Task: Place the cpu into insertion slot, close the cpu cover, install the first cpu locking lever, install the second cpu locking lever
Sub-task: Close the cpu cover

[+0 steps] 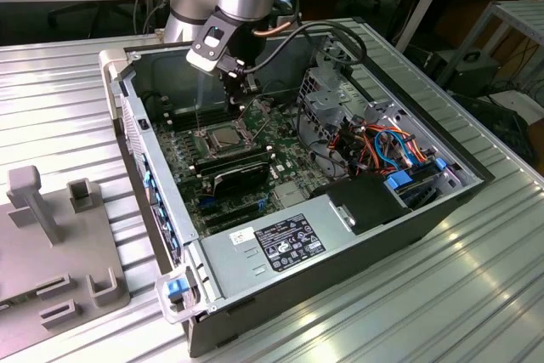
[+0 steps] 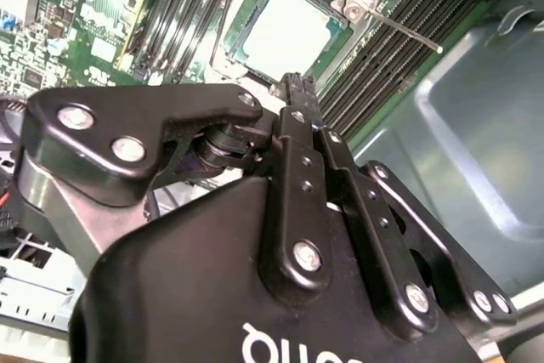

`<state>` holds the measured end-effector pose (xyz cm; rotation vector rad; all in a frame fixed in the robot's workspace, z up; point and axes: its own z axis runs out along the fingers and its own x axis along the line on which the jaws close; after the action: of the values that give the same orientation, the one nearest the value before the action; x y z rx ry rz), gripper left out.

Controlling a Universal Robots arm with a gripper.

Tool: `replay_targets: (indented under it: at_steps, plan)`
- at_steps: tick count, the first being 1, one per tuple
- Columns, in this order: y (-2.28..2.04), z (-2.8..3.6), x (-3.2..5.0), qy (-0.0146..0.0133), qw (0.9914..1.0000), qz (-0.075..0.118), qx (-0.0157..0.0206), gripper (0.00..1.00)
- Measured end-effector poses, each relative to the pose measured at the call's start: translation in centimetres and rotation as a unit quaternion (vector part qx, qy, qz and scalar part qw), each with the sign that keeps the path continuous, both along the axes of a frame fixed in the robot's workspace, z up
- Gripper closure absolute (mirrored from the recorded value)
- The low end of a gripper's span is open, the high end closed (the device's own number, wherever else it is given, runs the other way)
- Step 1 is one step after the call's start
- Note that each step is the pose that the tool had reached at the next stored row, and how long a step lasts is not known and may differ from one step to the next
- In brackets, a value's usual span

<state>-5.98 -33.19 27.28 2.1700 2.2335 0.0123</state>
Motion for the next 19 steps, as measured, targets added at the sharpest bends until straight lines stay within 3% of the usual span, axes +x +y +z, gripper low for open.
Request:
replay_targets:
  at_steps: [5, 11, 19]
  plan:
    - [0.00, 0.14, 0.84, 0.0000, 1.00000, 0.000, -0.0001, 0.89]
    - [0.00, 0.14, 3.00, 0.0005, 1.00000, 0.000, -0.0001, 0.89]
    - [0.00, 0.17, 3.91, 0.0007, 1.00000, 0.000, -0.0001, 0.89]
